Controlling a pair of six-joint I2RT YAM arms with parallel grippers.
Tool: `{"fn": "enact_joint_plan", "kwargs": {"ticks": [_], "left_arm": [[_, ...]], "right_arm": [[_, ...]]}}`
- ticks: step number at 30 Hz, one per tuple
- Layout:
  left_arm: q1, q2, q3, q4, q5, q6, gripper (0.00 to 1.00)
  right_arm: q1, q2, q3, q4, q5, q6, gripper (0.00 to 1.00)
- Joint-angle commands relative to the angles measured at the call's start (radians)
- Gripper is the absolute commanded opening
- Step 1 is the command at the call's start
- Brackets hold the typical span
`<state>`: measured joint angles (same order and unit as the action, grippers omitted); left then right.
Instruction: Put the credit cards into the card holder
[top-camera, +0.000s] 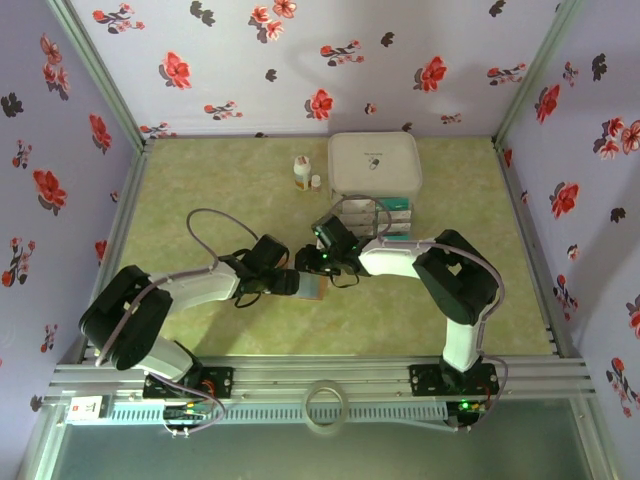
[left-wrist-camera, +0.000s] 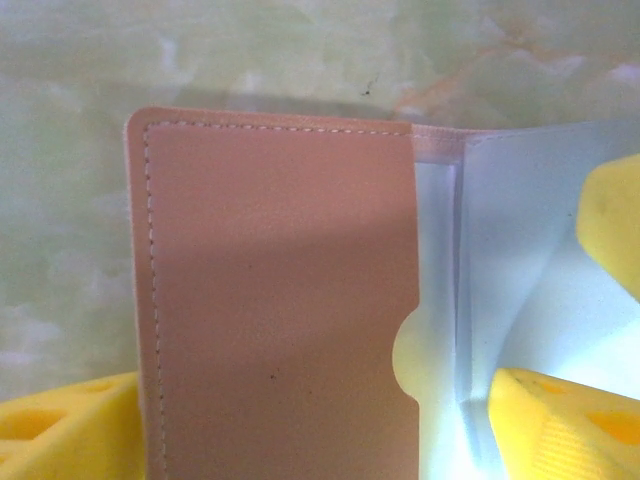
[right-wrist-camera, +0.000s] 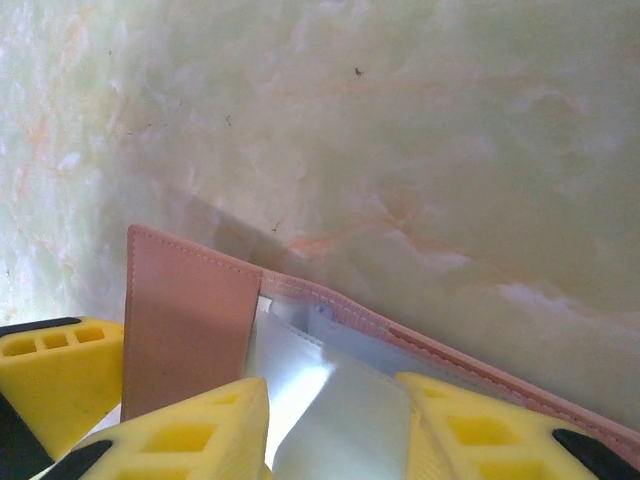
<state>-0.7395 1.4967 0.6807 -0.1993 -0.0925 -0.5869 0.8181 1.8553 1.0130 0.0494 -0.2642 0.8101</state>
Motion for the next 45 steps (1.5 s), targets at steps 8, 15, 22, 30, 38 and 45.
{"fn": "enact_joint_plan", "kwargs": {"ticks": [8, 15, 22, 30, 38, 45], "left_arm": [[0.055, -0.18, -0.03, -0.065, 0.01, -0.004, 1.0], [0.15, -0.386, -0.033, -0.138, 0.014, -0.024, 1.0], [0.187, -0.437, -0.03, -0.175, 0.022, -0.022, 1.0], [0.192, -0.438, -0.03, -0.17, 0.027, -0.028, 1.0], [0.192, -0.431, -0.034, -0.172, 0.03, -0.03, 1.0], [0.192, -0.417, -0.036, -0.174, 0.029, -0.027, 1.0]], "right_arm": [[0.012, -0.045, 0.017, 0.029, -0.056, 0.047, 0.36], [0.04, -0.032, 0.071, 0.019, -0.051, 0.057, 0.38], [0.068, 0.036, 0.154, 0.005, -0.05, 0.062, 0.4], [0.087, 0.165, 0.237, 0.021, -0.049, 0.08, 0.4], [0.087, 0.127, 0.244, 0.002, -0.056, 0.055, 0.4], [0.066, -0.091, 0.116, -0.087, 0.014, -0.018, 0.43]]}}
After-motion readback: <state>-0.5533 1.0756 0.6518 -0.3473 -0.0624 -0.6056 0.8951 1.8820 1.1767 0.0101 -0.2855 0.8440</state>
